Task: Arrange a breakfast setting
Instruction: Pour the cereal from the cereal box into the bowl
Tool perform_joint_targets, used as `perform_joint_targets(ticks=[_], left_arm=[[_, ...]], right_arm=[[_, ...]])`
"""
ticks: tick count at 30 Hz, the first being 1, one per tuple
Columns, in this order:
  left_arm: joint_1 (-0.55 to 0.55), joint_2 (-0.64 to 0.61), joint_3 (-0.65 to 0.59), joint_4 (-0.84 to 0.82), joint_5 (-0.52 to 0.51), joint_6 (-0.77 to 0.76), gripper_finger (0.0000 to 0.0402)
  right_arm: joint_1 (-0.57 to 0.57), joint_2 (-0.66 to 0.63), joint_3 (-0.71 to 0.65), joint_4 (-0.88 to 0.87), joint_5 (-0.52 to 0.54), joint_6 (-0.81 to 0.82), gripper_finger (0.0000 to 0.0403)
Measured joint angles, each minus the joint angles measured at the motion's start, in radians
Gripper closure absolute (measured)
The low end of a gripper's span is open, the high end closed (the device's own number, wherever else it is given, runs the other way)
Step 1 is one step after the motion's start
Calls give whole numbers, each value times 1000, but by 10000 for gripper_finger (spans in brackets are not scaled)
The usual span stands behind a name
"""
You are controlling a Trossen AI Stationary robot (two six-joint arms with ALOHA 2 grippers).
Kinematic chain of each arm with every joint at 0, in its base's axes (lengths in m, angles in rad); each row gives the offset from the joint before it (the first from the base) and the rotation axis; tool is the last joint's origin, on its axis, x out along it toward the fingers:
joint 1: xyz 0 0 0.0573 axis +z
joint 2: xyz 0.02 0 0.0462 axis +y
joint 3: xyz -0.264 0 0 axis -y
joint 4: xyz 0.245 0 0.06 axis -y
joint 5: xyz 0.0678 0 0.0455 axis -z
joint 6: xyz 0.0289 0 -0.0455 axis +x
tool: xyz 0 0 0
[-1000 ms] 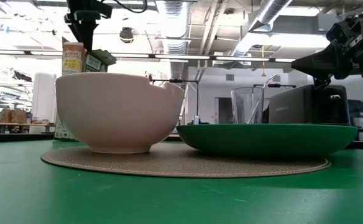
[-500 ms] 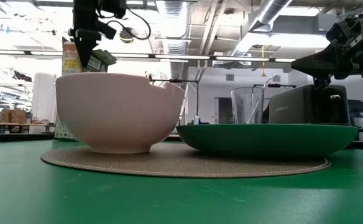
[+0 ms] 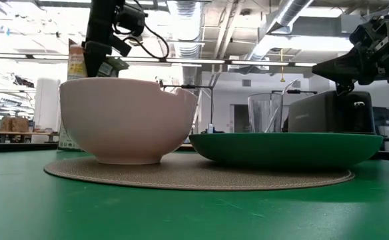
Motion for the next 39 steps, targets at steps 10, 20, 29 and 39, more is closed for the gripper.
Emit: perform_joint_targets(ticks=[10, 20, 29, 39], left_arm=[[-24, 0, 0, -13, -55, 58, 399], [-94, -50, 88, -44, -120, 61, 401], [-173, -107, 246, -46, -150, 80, 401], [-285, -110, 361, 16, -183, 111, 401]], right_arm=[[0, 0, -1, 12, 0, 0, 359], [1, 0, -1, 24, 0, 23, 359], [-1, 0, -1, 31, 0, 36, 359], [0, 0, -1, 69, 52, 122, 296]])
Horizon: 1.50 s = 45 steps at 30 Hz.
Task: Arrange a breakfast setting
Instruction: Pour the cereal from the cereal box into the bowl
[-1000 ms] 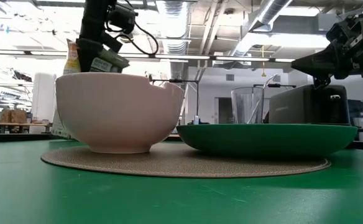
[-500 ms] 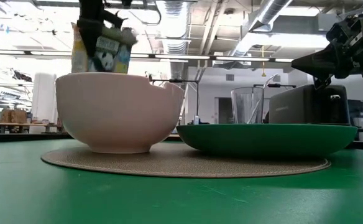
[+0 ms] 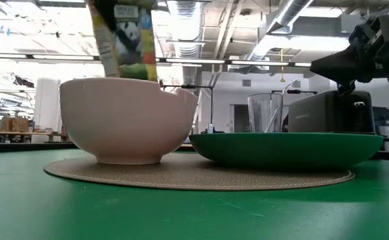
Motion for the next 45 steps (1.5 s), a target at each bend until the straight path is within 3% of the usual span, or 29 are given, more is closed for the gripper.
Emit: perform_joint_targets(ticks=[8, 12, 17, 27, 31, 37, 45], left_arm=[[-83, 1, 4, 140, 45, 46, 401], [-121, 1, 4, 220, 43, 66, 401], [-165, 1, 4, 304, 79, 98, 401], [-253, 5, 4, 461, 143, 151, 401], [-275, 20, 0, 514, 175, 182, 401], [-308, 62, -1, 568, 212, 232, 401], [-347, 107, -1, 686, 297, 335, 401]], right_arm=[[3, 0, 0, 55, -18, 29, 157], [2, 0, 0, 100, 9, 12, 119], [2, -1, 0, 205, 20, -63, 111], [2, 0, 0, 208, 48, -62, 108], [2, 0, 0, 208, 49, -61, 82], [0, 46, 0, 243, 51, -58, 10], [2, 128, 0, 372, 48, -202, 14]])
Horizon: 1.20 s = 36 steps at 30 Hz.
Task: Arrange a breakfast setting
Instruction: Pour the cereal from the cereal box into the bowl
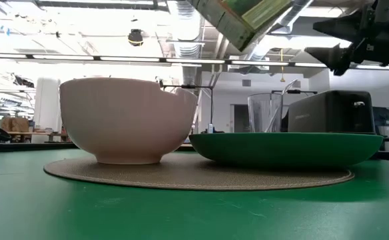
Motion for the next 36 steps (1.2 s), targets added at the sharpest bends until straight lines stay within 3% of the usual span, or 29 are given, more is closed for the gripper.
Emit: perform_joint_targets(ticks=[13, 17, 31, 36], left_arm=[[0, 64, 0, 89, 80, 49, 401], [-12, 70, 0, 88, 86, 68, 401], [-58, 70, 0, 110, 83, 83, 401], [-58, 70, 0, 115, 77, 82, 401]], right_arm=[[-2, 87, 0, 84, -10, -17, 13], [-2, 145, 0, 193, -36, -11, 13], [-54, 322, 1, 478, -214, 57, 14], [-52, 379, 22, 486, -259, 57, 14]])
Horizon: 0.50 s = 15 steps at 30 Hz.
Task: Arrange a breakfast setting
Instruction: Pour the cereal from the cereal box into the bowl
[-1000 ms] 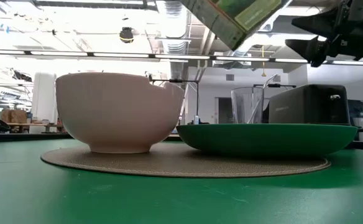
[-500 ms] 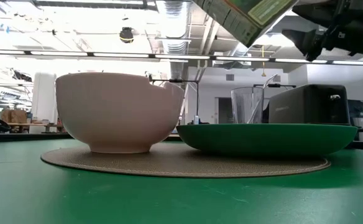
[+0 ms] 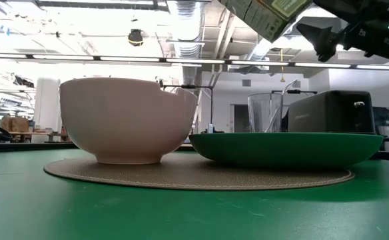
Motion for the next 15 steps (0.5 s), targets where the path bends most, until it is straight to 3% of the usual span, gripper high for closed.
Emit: perform_joint_targets(ticks=[15], left_arm=[[-18, -2, 0, -2, 2, 7, 401]], right_arm=[[-76, 69, 49, 3, 11, 9, 14]])
